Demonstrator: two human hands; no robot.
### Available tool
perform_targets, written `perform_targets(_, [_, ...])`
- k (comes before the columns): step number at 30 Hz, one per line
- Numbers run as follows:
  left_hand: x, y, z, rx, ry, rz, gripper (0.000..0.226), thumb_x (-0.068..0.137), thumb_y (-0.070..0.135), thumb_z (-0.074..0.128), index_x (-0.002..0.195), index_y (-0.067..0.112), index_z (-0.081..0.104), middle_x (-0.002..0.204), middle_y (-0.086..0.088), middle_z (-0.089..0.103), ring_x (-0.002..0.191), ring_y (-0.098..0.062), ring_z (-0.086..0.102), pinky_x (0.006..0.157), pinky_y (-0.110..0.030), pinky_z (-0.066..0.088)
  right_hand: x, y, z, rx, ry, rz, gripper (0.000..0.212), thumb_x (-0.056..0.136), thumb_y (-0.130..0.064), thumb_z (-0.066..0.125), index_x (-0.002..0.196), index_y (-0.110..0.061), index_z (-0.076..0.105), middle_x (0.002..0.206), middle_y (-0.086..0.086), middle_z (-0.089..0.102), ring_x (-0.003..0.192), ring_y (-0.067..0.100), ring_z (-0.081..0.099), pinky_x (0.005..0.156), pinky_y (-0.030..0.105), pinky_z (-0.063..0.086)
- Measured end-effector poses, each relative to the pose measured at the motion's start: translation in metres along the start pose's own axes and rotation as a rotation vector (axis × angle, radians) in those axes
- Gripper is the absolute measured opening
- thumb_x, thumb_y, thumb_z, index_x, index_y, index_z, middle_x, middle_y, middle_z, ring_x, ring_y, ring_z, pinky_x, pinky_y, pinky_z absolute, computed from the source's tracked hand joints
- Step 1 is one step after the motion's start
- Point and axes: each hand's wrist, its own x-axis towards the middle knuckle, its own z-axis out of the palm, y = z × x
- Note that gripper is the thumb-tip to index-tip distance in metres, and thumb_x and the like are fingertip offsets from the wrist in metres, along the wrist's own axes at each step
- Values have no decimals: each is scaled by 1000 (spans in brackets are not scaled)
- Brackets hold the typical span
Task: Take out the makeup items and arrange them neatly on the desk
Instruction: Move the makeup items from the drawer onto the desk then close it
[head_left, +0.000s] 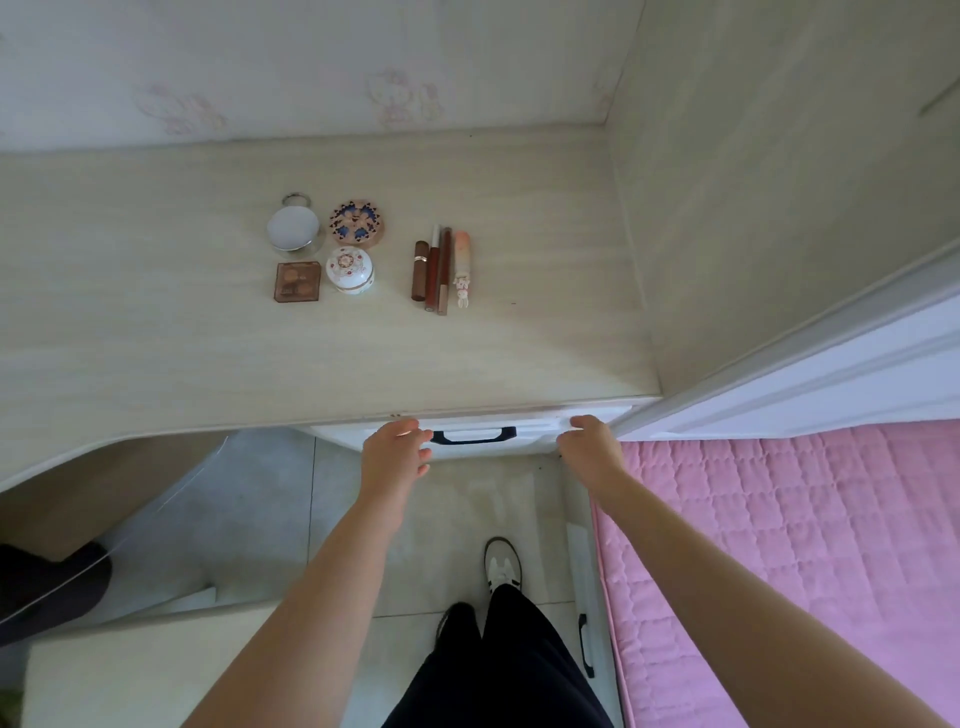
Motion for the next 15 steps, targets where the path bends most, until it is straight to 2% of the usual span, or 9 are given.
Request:
perform_targets(2, [-8, -2, 5, 210, -6, 143, 15, 86, 10, 61, 101, 13, 65, 93, -12, 68, 72, -22, 61, 71, -32, 50, -20, 9, 0, -190, 42, -145, 48, 92, -8, 41, 140, -7, 39, 130, 13, 54, 116, 28, 51, 88, 32, 43])
perform_targets(4, [-19, -6, 8, 476, -16, 307, 17, 90, 17, 56, 105, 18, 64, 101, -5, 70, 87, -23, 62, 78, -33, 49, -40, 21, 1, -333, 85, -244, 45, 95, -13, 38, 140, -9, 38, 138, 11, 48, 126, 29, 45, 98, 39, 43])
perform_targets(7, [-43, -13, 7, 694, -67, 484, 23, 94, 22, 50, 113, 19, 62, 107, 2, 67, 94, -18, 59, 80, -31, 47, -70, 45, 5, -490, 153, -318, 40, 96, -19, 37, 135, -10, 41, 134, 10, 46, 124, 28, 42, 100, 41, 41])
perform_targets(11, [-78, -37, -9, 903, -167, 660, 25, 95, 23, 48, 117, 20, 59, 106, 9, 64, 106, -20, 58, 88, -38, 49, -120, 82, 18, -620, 302, -391, 35, 92, -15, 40, 125, -7, 48, 127, 9, 51, 125, 29, 39, 103, 36, 35])
perform_targets(13, [-97, -50, -19, 1061, -218, 768, 29, 95, 22, 47, 122, 18, 56, 113, 5, 63, 113, -22, 52, 90, -38, 47, -145, 101, 27, -661, 384, -385, 36, 89, -13, 43, 122, -5, 54, 122, 11, 56, 123, 33, 45, 102, 40, 37])
perform_targets(15, [-115, -62, -26, 1182, -261, 895, 32, 96, 21, 47, 126, 15, 55, 117, -3, 62, 116, -25, 49, 91, -39, 46, -168, 119, 36, -655, 475, -386, 38, 85, -15, 41, 116, -3, 60, 113, 12, 62, 111, 36, 55, 94, 44, 46])
